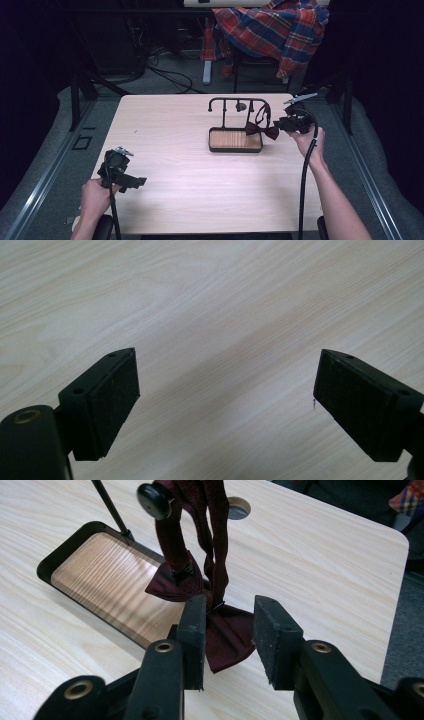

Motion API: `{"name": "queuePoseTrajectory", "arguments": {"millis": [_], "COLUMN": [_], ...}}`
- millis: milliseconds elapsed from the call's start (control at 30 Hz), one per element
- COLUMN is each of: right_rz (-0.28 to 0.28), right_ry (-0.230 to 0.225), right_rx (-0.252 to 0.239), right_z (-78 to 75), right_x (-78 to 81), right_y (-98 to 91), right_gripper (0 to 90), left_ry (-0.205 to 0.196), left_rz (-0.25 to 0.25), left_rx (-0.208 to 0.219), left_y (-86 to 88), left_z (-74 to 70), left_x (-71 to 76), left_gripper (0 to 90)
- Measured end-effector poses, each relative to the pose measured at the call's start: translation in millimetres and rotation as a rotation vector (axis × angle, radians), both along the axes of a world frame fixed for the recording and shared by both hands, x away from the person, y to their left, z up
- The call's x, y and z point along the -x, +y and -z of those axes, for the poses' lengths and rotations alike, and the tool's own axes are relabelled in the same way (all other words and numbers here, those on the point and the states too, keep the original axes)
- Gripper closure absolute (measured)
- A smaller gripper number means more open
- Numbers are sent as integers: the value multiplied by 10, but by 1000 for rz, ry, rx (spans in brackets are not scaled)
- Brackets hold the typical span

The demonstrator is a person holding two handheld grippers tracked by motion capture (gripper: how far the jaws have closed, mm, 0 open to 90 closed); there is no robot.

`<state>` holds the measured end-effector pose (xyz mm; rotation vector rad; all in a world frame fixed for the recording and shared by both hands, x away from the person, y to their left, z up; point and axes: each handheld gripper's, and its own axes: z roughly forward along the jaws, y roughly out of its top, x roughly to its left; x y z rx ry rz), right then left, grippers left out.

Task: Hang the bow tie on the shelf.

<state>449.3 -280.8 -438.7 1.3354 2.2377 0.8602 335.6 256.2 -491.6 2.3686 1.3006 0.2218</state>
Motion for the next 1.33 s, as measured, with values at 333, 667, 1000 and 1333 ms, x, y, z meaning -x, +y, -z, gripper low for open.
{"name": "queuePoseTrajectory", "arguments": {"millis": [333,667,1000,1333], "right_rz": [-4,-47,-123,-243], "right_ry": [32,76,133,198], "right_rx": [29,64,83,189], "right_z": [-43,-12,140,449], "right_x": [176,406,753,1117], "right_y": [53,176,261,365], "right_gripper": [578,443,281,152], "left_ry": [1,2,3,4], "left_rz": [-1,1,5,7], "left_rx": [0,2,1,2], "left_y": [3,3,0,-7], "left_z": [2,2,3,6], "left_x": [-3,-2,-1,-6], "left_gripper": [114,114,114,114]}}
